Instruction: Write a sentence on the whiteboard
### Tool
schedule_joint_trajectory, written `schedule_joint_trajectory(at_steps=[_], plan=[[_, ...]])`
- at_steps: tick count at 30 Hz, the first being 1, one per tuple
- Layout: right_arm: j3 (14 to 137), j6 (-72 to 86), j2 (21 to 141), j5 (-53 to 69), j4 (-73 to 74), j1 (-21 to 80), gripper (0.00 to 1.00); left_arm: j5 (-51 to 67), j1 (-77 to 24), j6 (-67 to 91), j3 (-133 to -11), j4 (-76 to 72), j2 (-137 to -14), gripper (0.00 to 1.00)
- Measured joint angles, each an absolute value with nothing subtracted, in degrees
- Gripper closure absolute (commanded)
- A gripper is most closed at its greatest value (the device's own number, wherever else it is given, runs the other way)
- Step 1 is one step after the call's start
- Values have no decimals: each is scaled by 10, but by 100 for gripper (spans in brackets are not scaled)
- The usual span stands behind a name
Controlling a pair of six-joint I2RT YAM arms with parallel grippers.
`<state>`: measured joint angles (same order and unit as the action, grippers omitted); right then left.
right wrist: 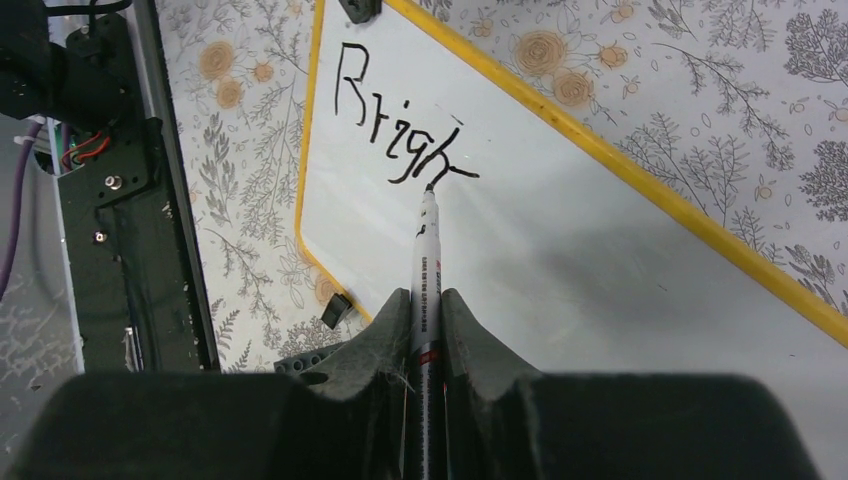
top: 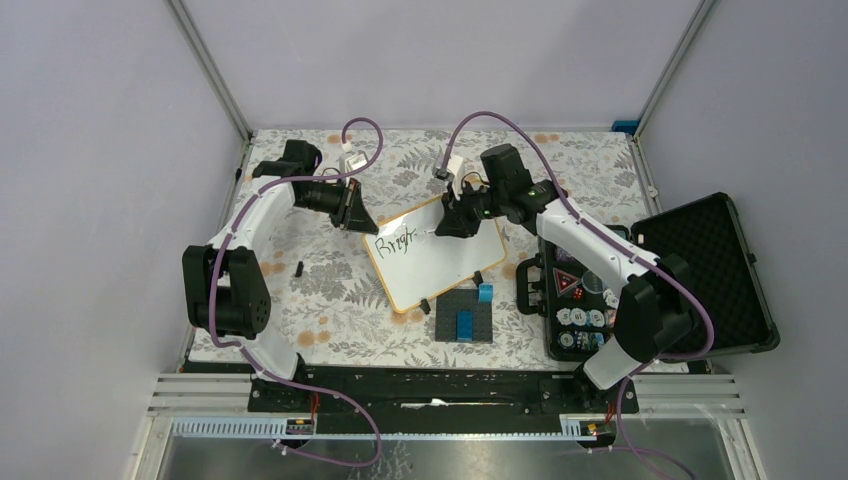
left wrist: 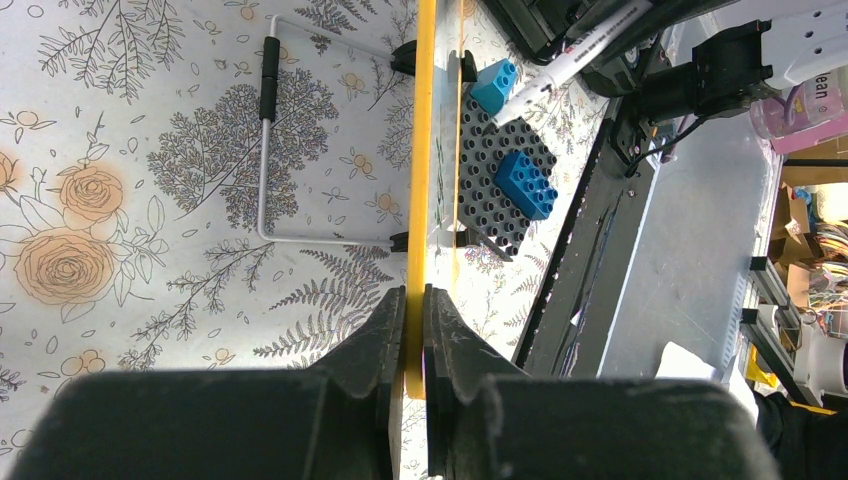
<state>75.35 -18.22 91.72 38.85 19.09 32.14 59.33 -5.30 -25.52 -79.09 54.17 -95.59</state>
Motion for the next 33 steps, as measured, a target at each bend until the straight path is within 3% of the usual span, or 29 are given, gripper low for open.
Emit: schedule_joint_trajectory(at_steps=[33], plan=[[783,-171,945,367,175,321,100,589,-55,-255,-791,542,-953,100]])
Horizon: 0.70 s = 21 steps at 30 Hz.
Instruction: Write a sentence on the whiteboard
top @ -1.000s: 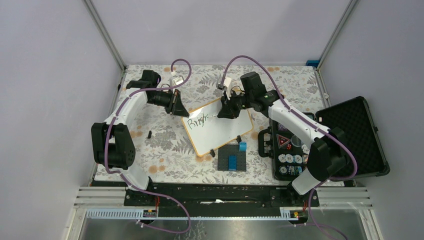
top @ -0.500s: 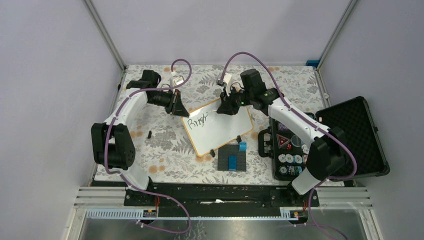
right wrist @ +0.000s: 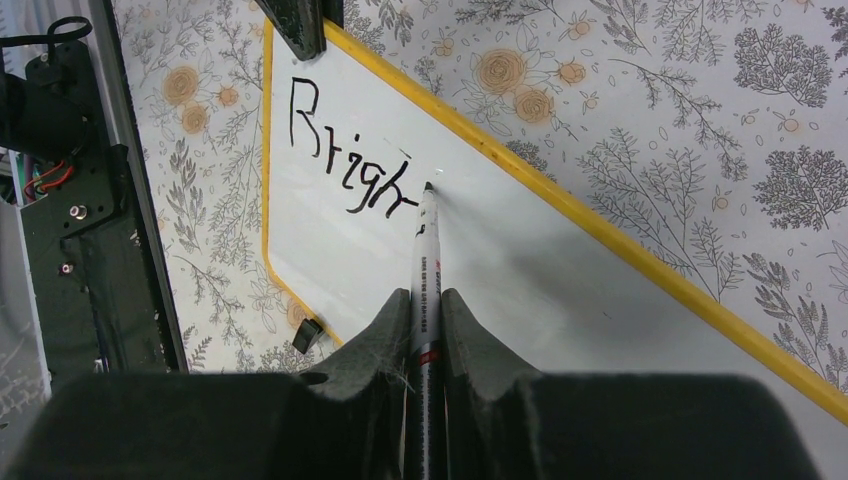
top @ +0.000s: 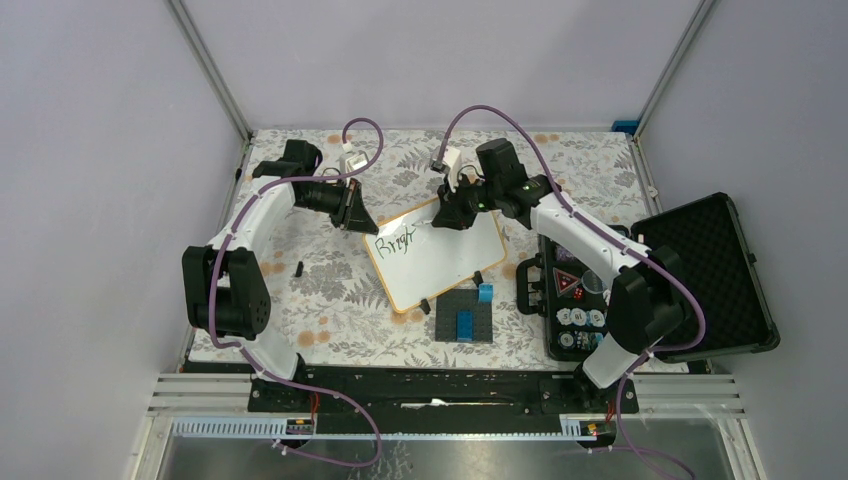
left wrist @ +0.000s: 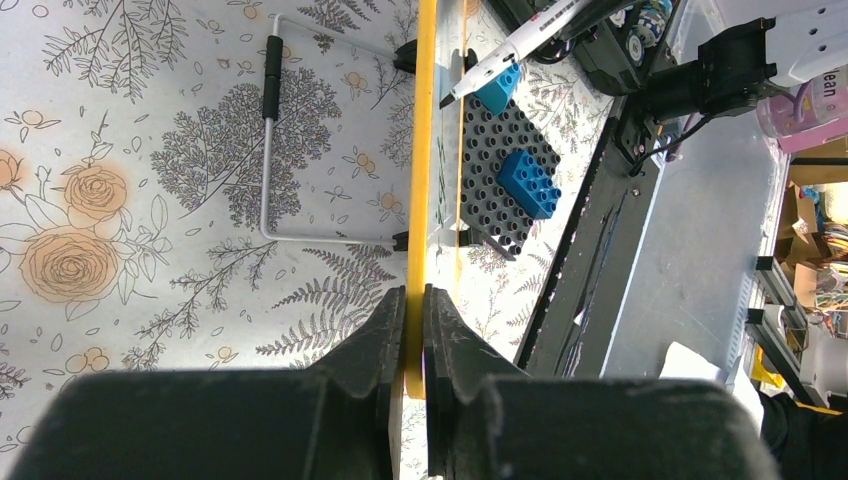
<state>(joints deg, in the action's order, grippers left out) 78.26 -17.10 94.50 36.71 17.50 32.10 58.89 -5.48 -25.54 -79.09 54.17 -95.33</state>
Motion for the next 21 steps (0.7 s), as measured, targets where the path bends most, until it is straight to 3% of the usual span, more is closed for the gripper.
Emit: schedule_joint_trajectory(at_steps=[21], plan=[[757,-171,944,374,174,321,100,584,-55,-255,-791,540,-953,100]])
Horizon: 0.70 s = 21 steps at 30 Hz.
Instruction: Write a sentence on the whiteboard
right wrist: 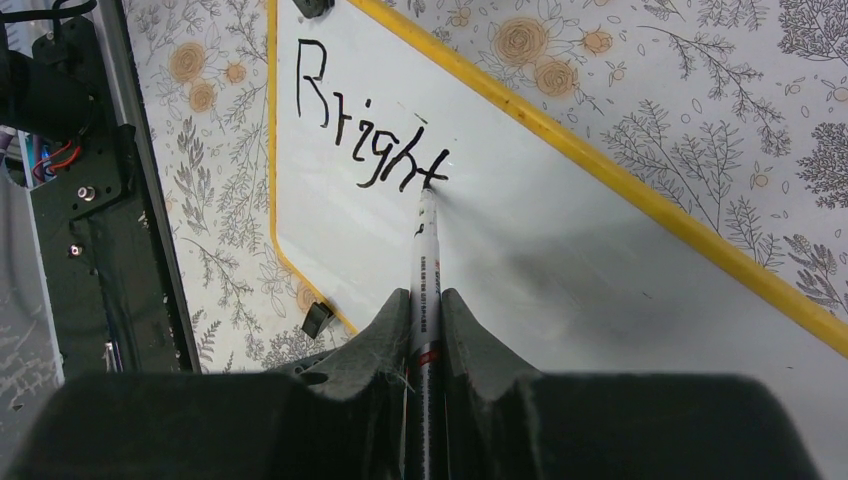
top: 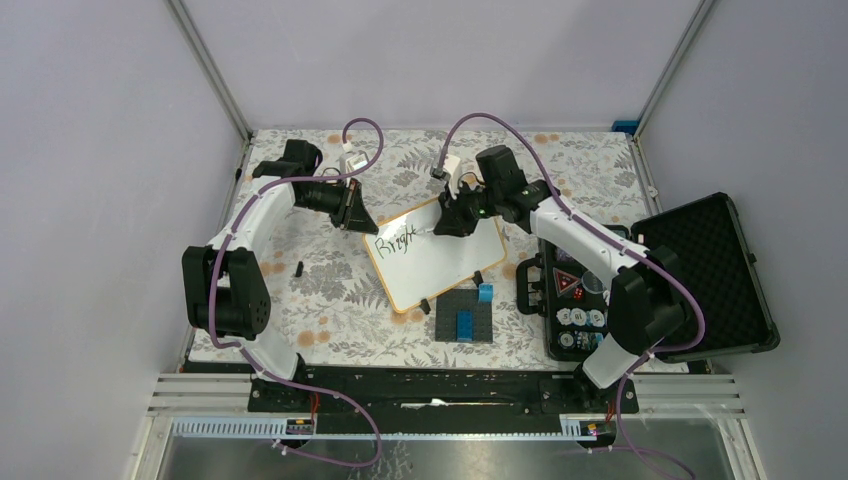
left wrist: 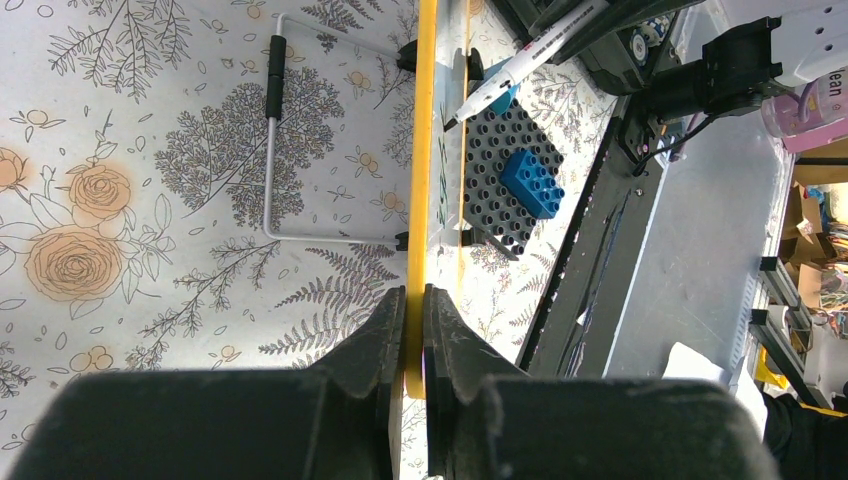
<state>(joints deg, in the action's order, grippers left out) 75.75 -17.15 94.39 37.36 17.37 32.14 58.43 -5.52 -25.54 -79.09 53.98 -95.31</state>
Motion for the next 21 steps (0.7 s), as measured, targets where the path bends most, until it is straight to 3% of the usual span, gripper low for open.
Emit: schedule_joint_trajectory(at_steps=[21], plan=[[727,-183,929,370,174,321,100,585,-55,-255,-791,540,-953,100]])
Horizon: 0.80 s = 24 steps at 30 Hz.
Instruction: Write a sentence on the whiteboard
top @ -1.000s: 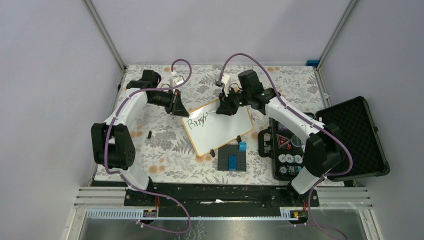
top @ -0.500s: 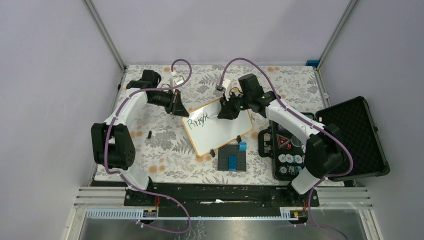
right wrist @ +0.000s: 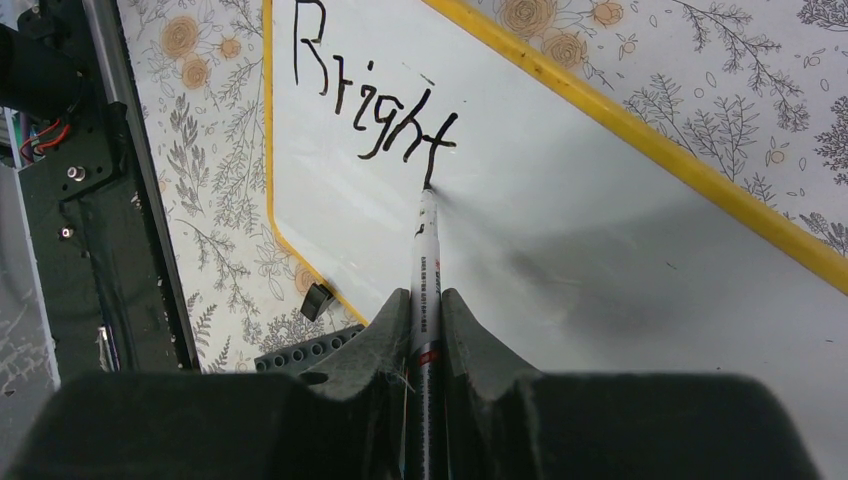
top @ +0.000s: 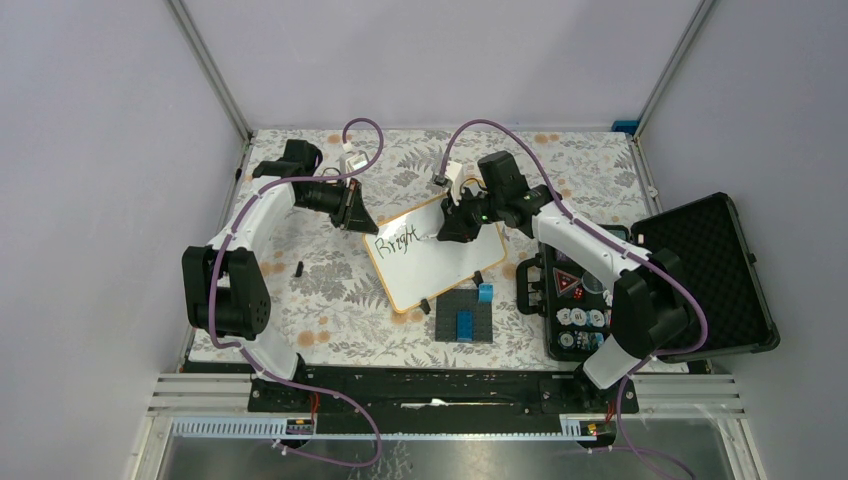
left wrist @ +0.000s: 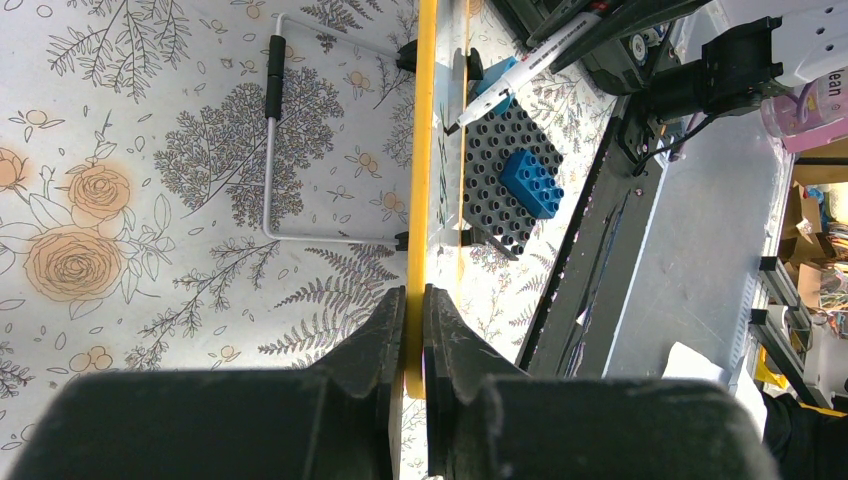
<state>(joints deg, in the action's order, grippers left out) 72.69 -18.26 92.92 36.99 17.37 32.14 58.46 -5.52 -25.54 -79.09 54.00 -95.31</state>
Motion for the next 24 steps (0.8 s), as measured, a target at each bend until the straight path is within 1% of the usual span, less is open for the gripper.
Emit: schedule_joint_trajectory(at_steps=[21,22,24], plan=[[749,-187,925,352,186,321,100,585,-55,-255,-791,541,-953,100],[751,-187,925,352,186,321,100,585,-55,-255,-791,541,-953,99],[753,-187,924,354,186,321,100,585,-55,-255,-791,541,-953,88]])
